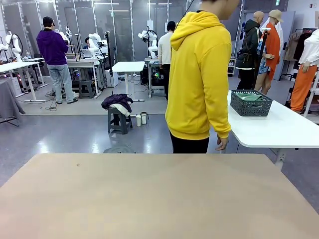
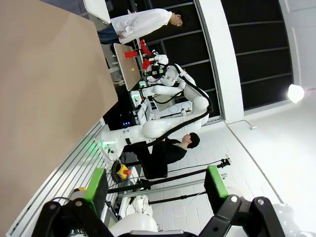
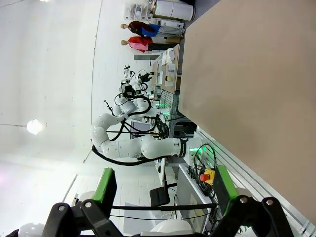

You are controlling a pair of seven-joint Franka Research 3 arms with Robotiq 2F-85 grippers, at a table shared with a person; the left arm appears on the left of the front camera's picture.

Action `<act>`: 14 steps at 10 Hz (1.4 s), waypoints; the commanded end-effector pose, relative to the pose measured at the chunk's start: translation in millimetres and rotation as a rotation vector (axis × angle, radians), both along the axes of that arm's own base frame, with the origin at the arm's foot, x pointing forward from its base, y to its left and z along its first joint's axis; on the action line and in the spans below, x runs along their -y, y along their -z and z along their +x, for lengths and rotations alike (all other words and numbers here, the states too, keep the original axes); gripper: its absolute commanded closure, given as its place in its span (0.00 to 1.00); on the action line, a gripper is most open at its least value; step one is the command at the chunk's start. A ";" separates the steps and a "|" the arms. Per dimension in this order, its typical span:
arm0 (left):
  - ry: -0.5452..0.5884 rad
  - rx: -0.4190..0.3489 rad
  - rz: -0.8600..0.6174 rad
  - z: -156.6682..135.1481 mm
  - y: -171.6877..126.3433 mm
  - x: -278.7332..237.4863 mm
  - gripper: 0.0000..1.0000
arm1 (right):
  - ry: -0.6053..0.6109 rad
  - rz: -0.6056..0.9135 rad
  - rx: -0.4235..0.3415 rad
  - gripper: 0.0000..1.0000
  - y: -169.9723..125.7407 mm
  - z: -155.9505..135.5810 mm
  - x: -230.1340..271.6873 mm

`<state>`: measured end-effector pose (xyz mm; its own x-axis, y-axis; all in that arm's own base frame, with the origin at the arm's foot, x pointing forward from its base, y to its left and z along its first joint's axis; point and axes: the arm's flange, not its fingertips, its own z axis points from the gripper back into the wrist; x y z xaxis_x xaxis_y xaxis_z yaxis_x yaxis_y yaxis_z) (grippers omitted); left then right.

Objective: Fold the towels and place them in the basket.
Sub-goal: Stack the folded Towel with hook on the right side of the table.

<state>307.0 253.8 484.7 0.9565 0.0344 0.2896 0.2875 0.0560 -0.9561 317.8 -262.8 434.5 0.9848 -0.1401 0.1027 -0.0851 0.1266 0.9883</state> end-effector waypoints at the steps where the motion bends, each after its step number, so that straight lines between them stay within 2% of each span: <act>1: -0.004 -0.001 0.003 -0.5 -0.9 -0.9 0.00 | 0.004 0.000 -0.002 0.00 -0.8 -1.2 0.9; 14: -0.004 -0.001 0.003 -0.5 -0.9 -0.9 0.00 | 0.004 0.000 -0.002 0.00 -0.8 -1.2 0.9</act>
